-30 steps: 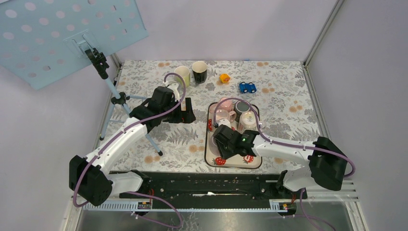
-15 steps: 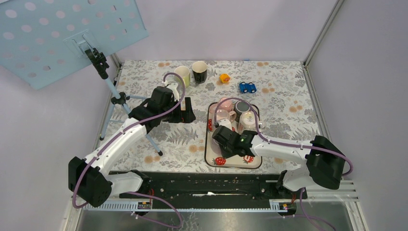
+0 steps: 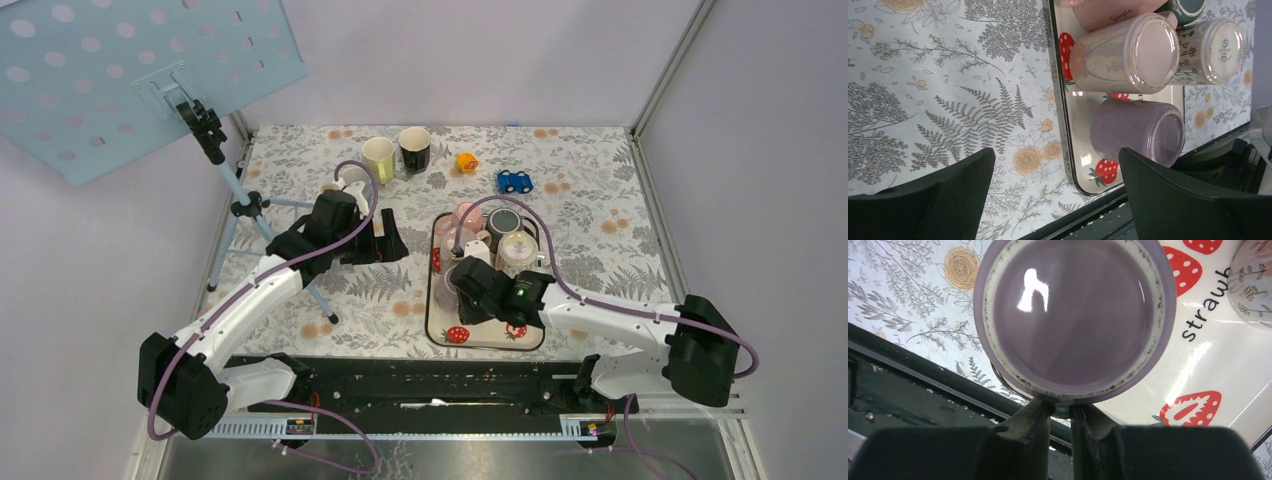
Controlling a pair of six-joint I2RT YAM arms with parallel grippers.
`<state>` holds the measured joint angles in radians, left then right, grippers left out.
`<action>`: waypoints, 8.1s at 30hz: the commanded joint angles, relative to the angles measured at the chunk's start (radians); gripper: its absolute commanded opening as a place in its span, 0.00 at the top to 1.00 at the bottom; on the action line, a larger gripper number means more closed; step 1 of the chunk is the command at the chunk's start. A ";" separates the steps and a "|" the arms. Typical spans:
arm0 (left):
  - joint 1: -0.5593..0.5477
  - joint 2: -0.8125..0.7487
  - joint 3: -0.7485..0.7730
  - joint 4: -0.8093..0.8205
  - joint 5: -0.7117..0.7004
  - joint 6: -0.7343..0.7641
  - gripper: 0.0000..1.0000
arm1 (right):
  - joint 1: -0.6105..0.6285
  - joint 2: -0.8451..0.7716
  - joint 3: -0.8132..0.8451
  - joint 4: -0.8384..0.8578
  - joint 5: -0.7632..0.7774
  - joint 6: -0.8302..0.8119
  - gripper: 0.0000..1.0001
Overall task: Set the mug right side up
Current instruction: Turn over the cup on the tray.
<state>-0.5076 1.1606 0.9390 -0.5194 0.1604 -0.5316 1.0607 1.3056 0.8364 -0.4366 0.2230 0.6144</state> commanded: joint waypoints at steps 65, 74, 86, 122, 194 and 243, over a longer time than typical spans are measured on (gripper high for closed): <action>0.155 0.066 -0.376 1.668 0.729 -1.206 0.34 | -0.216 -0.157 0.134 0.885 -0.342 0.270 1.00; 0.142 0.094 -0.385 1.816 0.725 -1.300 0.38 | -0.226 -0.154 0.104 0.961 -0.343 0.323 1.00; 0.115 0.097 -0.366 1.792 0.738 -1.285 0.53 | -0.228 -0.129 0.111 0.981 -0.370 0.349 1.00; 0.107 0.073 -0.388 1.774 0.746 -1.216 0.69 | -0.233 -0.143 0.070 0.976 -0.421 0.409 1.00; 0.133 -0.062 -0.177 0.904 0.674 -0.567 1.00 | -0.241 -0.220 -0.005 0.752 -0.411 0.263 0.05; 0.001 0.714 0.630 -0.089 -0.265 0.159 1.00 | -0.241 -0.547 0.045 0.258 -0.039 -0.022 0.00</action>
<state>-0.5079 1.8568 1.4536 -0.6758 -0.0376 -0.4061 0.8154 0.7692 0.8349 -0.1772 0.1570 0.6067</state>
